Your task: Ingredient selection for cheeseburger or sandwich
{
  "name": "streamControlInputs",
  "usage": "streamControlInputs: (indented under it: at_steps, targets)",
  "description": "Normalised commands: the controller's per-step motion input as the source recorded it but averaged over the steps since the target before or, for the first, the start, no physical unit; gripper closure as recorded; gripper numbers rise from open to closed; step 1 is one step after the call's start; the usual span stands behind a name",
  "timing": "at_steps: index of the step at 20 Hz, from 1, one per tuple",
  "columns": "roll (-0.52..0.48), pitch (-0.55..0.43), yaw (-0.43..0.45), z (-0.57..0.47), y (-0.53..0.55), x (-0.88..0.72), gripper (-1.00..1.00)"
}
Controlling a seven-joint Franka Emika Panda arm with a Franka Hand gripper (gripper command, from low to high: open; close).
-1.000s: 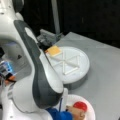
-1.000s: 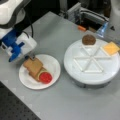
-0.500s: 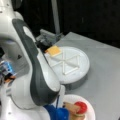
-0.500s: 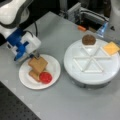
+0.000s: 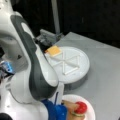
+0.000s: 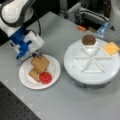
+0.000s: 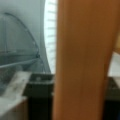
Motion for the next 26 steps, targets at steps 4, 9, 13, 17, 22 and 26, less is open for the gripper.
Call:
streamControlInputs:
  at_steps: [4, 9, 13, 17, 22, 26]
  targets:
    - [-0.29, -0.11, -0.107, 0.07, 0.34, -0.16, 1.0]
    - [-0.281, -0.091, -0.124, 0.02, 0.32, -0.11, 1.0]
    - [-0.287, -0.073, -0.126, 0.01, 0.27, -0.11, 1.0]
    - [-0.284, -0.051, -0.112, 0.02, 0.22, -0.15, 1.0]
    - [-0.29, -0.04, -0.106, 0.03, 0.22, -0.19, 1.0]
    - [-0.319, -0.041, -0.097, 0.02, 0.2, -0.22, 1.0]
